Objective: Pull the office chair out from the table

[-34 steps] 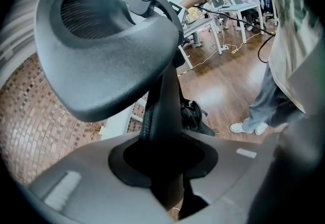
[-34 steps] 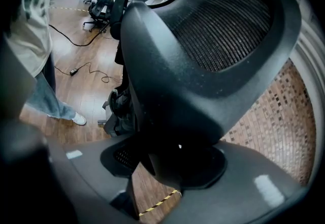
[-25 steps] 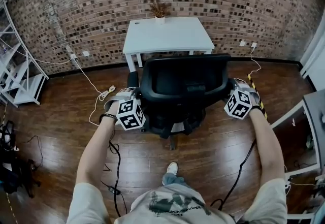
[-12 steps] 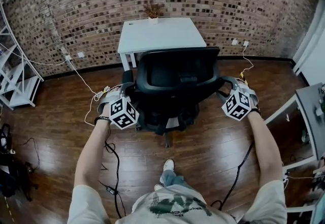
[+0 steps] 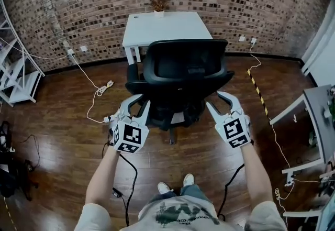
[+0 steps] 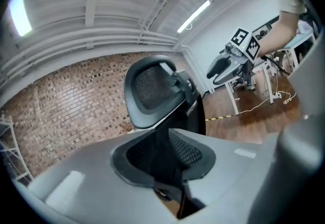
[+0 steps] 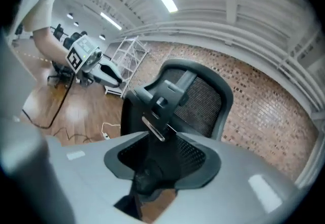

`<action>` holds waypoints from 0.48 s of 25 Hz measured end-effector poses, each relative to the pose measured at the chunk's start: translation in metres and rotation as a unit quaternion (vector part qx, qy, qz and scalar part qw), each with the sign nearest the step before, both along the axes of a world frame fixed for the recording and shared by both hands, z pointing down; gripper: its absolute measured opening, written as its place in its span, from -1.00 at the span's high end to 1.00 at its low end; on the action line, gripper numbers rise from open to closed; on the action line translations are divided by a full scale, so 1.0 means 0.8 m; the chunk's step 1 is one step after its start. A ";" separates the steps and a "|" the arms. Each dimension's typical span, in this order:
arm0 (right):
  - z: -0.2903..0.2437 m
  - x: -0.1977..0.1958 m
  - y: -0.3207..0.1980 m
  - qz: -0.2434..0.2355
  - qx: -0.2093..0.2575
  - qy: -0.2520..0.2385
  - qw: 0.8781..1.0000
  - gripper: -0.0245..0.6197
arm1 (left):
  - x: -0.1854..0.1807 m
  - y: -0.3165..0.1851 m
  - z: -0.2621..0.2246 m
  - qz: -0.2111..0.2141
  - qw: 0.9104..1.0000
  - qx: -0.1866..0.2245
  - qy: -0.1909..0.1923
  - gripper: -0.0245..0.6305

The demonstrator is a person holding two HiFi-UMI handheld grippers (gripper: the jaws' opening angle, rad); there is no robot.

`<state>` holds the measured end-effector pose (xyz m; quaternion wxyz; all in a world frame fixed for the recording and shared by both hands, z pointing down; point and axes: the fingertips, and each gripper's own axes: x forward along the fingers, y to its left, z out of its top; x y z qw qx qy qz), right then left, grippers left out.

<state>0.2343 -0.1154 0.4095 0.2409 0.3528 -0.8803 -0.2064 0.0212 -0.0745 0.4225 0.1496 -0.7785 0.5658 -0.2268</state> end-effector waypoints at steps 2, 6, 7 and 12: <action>-0.003 -0.017 0.030 -0.011 -0.007 -0.035 0.999 0.45 | 0.029 0.026 -0.004 0.012 1.000 0.010 0.015 0.72; -0.009 -0.039 0.084 -0.025 -0.008 -0.070 0.997 0.50 | 0.081 0.067 -0.011 0.031 0.998 0.013 0.055 0.82; -0.010 -0.041 0.095 -0.026 -0.011 -0.083 0.996 0.50 | 0.092 0.075 -0.013 0.033 0.997 0.014 0.067 0.86; -0.021 -0.033 0.147 -0.024 -0.017 -0.143 0.989 0.60 | 0.135 0.118 -0.030 0.027 0.991 0.024 0.126 0.87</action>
